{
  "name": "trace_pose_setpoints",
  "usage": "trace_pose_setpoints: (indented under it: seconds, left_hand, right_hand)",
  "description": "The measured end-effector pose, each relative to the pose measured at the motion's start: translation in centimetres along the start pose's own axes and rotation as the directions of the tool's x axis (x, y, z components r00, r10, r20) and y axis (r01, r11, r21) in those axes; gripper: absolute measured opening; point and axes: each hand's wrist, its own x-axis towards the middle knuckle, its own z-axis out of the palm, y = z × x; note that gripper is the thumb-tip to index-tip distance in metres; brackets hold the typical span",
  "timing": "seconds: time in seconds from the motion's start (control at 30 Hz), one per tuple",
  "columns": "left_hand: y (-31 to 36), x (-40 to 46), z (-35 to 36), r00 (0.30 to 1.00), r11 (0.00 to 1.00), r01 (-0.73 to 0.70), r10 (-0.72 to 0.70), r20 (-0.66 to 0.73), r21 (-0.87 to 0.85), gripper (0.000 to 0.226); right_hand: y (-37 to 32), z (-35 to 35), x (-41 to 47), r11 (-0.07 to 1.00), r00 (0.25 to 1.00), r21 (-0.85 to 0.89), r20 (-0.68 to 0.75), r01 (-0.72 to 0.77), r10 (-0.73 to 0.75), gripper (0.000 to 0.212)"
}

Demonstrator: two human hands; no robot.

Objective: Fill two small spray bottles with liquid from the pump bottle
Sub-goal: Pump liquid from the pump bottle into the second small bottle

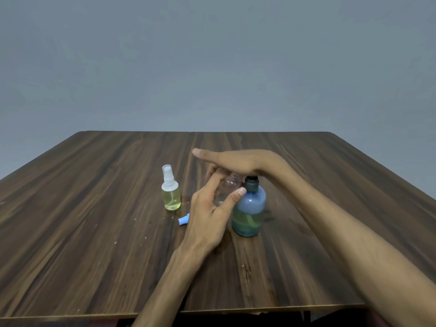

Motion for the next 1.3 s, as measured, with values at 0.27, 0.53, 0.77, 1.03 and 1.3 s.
trace_pose_setpoints:
  seconds: [0.27,0.53,0.77,1.03,1.3]
  left_hand:
    - [-0.2,-0.1,-0.1,1.000,0.999,-0.009,0.009,0.001,0.033,0.023]
    - [0.0,0.2,0.1,1.000,0.999,0.002,-0.002,-0.019,0.044,0.030]
    - [0.2,0.1,0.0,1.000,0.998,-0.007,0.009,-0.027,0.069,0.030]
    - [0.0,0.3,0.2,0.999,0.997,0.014,-0.012,-0.036,0.079,0.033]
    - [-0.2,0.1,0.3,0.999,0.993,0.022,-0.016,-0.051,0.112,0.028]
  right_hand:
    - [0.2,-1.1,0.3,1.000,0.998,-0.011,-0.057,0.018,-0.019,0.096]
    - [2.1,-0.3,3.3,0.972,0.999,0.233,0.022,0.033,-0.039,0.099]
    - [2.2,0.9,3.5,0.994,0.996,0.112,-0.080,-0.016,0.025,0.096]
    - [1.1,0.2,1.2,0.999,0.999,0.052,-0.047,0.011,-0.009,0.094]
    - [0.7,-0.3,1.4,0.997,0.985,-0.049,-0.163,0.054,-0.061,0.089]
